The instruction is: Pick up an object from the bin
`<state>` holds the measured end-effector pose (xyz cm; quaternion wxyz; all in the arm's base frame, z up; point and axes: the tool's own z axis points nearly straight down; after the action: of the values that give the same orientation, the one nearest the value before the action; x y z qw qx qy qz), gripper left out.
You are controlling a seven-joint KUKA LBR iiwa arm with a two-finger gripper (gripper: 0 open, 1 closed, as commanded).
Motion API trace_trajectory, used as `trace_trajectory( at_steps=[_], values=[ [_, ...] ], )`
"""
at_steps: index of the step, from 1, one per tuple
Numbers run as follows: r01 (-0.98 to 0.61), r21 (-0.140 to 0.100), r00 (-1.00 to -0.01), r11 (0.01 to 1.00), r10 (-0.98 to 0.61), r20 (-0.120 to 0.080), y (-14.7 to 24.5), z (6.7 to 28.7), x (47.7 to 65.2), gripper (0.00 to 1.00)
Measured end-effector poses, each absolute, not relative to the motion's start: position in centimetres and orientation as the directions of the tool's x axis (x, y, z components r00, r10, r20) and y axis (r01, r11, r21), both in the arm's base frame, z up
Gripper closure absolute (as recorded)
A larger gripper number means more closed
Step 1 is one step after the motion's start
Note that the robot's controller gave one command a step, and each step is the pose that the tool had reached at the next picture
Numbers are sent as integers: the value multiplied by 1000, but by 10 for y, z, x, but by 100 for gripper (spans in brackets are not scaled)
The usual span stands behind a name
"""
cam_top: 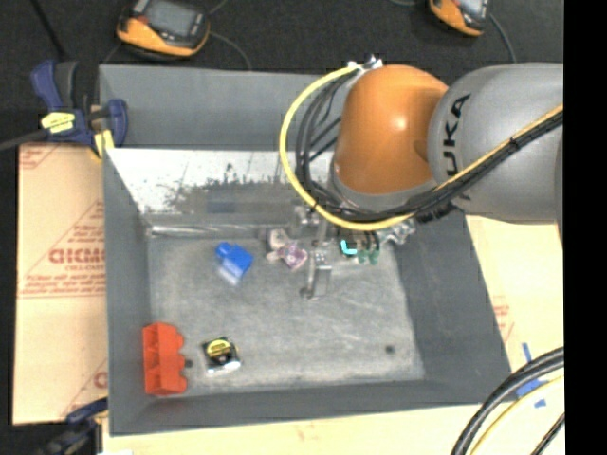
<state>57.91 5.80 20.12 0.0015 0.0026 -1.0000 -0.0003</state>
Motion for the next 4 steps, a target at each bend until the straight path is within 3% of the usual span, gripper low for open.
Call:
trace_trajectory(
  at_steps=[1, 2, 3, 4],
  values=[
    [-2, 4, -1000, 1000, -2, -1, 129, 145, 605, 0],
    [68, 1, -998, 998, 68, 1, 139, 92, 614, 0],
    [146, 1, -989, 989, 146, -5, 101, 70, 643, 0],
    [-1, 3, -1000, 1000, -1, -8, 161, 72, 637, 0]
  ],
)
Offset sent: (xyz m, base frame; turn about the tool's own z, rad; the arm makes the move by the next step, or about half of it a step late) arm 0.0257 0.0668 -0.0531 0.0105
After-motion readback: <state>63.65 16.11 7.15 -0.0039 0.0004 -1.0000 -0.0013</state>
